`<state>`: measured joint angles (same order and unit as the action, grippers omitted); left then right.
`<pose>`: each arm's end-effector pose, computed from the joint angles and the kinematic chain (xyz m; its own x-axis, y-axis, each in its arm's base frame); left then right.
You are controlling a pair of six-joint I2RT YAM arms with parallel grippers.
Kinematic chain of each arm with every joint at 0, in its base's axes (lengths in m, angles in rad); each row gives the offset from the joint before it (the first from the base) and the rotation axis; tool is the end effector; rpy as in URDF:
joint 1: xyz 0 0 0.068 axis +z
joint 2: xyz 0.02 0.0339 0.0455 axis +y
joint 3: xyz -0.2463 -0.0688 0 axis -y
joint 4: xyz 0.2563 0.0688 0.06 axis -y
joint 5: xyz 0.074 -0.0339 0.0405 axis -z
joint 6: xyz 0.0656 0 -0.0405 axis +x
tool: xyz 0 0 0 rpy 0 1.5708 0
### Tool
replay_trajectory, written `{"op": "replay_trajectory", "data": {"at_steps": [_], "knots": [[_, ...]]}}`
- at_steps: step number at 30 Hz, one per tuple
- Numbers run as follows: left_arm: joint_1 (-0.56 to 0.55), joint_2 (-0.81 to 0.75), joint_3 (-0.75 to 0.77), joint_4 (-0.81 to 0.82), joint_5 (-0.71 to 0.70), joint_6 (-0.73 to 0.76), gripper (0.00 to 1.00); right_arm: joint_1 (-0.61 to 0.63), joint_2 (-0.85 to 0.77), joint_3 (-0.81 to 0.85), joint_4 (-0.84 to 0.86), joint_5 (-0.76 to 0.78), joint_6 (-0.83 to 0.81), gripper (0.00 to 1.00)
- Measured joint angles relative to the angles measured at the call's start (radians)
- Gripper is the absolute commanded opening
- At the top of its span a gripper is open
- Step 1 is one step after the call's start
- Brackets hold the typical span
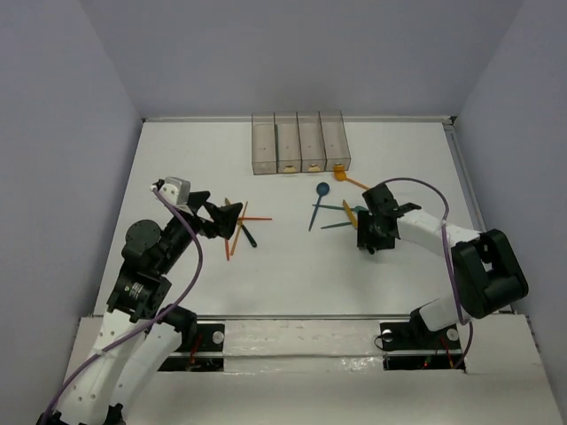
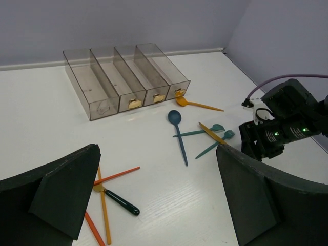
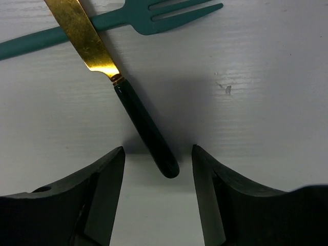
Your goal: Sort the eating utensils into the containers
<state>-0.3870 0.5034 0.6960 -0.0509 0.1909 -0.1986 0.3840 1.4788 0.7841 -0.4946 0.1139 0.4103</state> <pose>0.1632 -0.0800 0.3598 0.0208 -0.2177 -0.9758 0.5596 0.8113 -0.1690 0.2666 0.0997 0.1116 -0.9219 0.0549 -0.3835 0.0379 0.9979 0.0518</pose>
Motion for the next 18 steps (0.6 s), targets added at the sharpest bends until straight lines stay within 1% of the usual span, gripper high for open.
{"op": "replay_trajectory", "data": {"at_steps": [1, 2, 4, 5, 7, 9, 12, 15, 17, 18], "knots": [[0.000, -0.003, 0.000, 0.000, 0.000, 0.000, 0.99, 0.003, 0.009, 0.008, 0.000, 0.000, 0.000, 0.59], [0.000, -0.005, 0.000, 0.000, -0.001, 0.000, 0.99, 0.005, 0.017, 0.014, 0.000, 0.000, -0.004, 0.54], [0.000, -0.010, 0.000, 0.000, -0.002, 0.000, 0.99, 0.011, 0.028, 0.023, 0.001, 0.000, -0.012, 0.52], [0.000, -0.010, 0.000, 0.000, -0.002, 0.001, 0.99, 0.017, 0.035, 0.028, 0.000, 0.002, -0.015, 0.49], [0.000, -0.010, 0.000, 0.000, -0.005, 0.001, 0.99, 0.025, 0.043, 0.036, 0.000, 0.003, -0.022, 0.48], [0.000, -0.010, 0.000, -0.001, -0.009, 0.003, 0.99, 0.039, 0.052, 0.043, 0.001, 0.010, -0.027, 0.42], [0.000, -0.010, 0.000, -0.001, -0.010, 0.004, 0.99, 0.064, 0.061, 0.052, 0.002, 0.012, -0.041, 0.35], [0.000, -0.010, 0.000, 0.000, -0.010, 0.004, 0.99, 0.097, 0.080, 0.070, 0.003, 0.012, -0.048, 0.25], [0.000, -0.010, 0.000, -0.001, -0.009, 0.004, 0.99, 0.113, 0.089, 0.080, 0.003, 0.011, -0.050, 0.22], [0.000, -0.009, 0.000, -0.001, -0.009, 0.004, 0.99, 0.129, 0.095, 0.086, 0.003, 0.011, -0.048, 0.17]]}}
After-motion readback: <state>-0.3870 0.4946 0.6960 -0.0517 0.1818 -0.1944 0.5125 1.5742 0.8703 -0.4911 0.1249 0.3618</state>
